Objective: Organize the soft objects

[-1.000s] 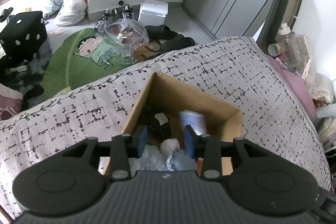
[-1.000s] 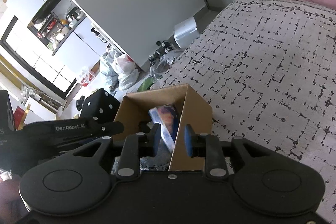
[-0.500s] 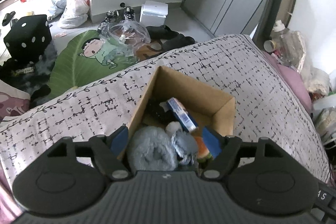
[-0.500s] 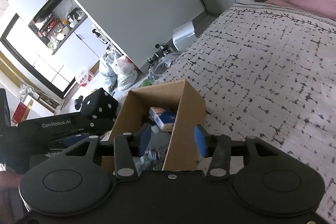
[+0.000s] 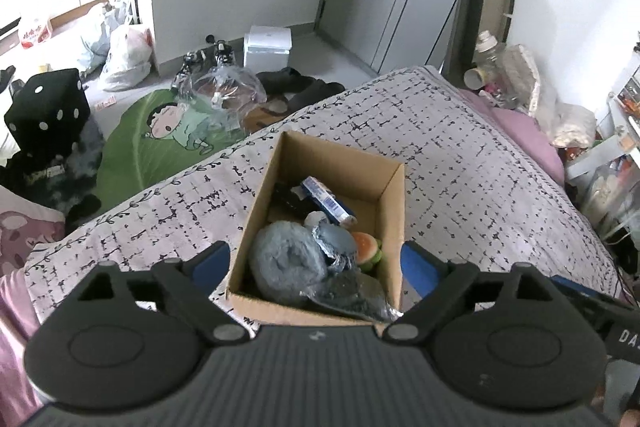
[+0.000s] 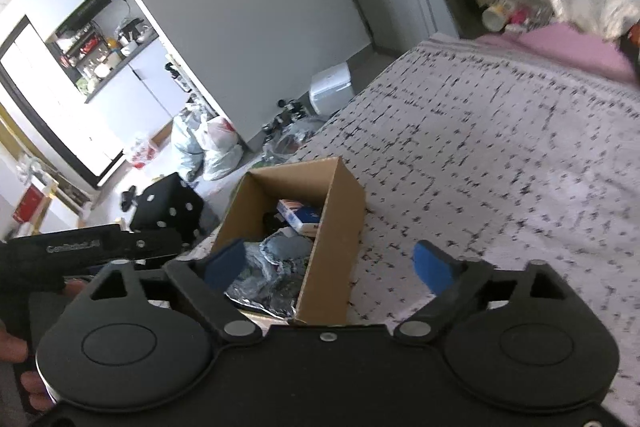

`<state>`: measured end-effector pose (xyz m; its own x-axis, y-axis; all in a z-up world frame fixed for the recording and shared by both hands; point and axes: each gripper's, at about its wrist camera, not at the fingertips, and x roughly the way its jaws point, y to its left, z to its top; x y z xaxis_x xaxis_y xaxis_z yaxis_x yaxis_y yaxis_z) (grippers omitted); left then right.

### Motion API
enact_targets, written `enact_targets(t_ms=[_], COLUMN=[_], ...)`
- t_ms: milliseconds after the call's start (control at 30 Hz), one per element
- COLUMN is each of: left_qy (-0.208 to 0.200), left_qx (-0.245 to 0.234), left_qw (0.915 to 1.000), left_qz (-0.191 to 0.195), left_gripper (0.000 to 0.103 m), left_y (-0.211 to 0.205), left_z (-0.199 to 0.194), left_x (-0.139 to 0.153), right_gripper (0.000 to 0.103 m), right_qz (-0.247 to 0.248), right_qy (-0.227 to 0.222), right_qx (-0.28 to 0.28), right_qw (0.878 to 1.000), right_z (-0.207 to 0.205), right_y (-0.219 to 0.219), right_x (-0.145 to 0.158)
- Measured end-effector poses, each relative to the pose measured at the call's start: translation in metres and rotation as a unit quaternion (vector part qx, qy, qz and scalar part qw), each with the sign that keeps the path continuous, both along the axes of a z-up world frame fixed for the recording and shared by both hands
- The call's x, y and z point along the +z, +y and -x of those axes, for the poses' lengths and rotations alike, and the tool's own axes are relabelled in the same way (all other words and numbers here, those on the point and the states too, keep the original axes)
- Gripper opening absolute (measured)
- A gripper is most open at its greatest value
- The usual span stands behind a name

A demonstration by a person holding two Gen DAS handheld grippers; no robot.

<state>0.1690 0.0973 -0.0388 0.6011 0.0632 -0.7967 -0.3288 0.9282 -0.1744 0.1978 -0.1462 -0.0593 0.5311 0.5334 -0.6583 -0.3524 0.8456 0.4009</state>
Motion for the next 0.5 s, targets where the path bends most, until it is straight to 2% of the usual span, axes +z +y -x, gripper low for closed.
enact_targets(t_ms=[100, 200, 267, 500], left_qy=[-0.003, -0.003, -0.002, -0.008], left_qx=[-0.003, -0.006, -0.009, -0.025], left_qw=[1.0000, 1.0000, 0.9999, 0.9992], left_qz=[-0.002, -0.005, -0.006, -0.031], left_gripper=[0.095, 0.097, 0.102, 0.103], left_y=[-0.003, -0.006, -0.008, -0.018], left_z=[0.010, 0.020, 0.027, 0.051], left_x=[0.006, 0.010, 0.013, 0.026], right_gripper=[0.103, 0.103, 0.103, 0.103], right_qz=[0.013, 0.019, 0.026, 0.067], right_qy=[-0.012, -0.023, -0.027, -0.044], right_qx=[-0.006, -0.012, -0.015, -0.023], right_qw=[1.000, 0.999, 0.999, 0.996], right_z=[0.012, 0.023, 0.030, 0.051], right_y=[-0.003, -0.008, -0.009, -0.013], right_x=[0.014, 0.027, 0.035, 0.054])
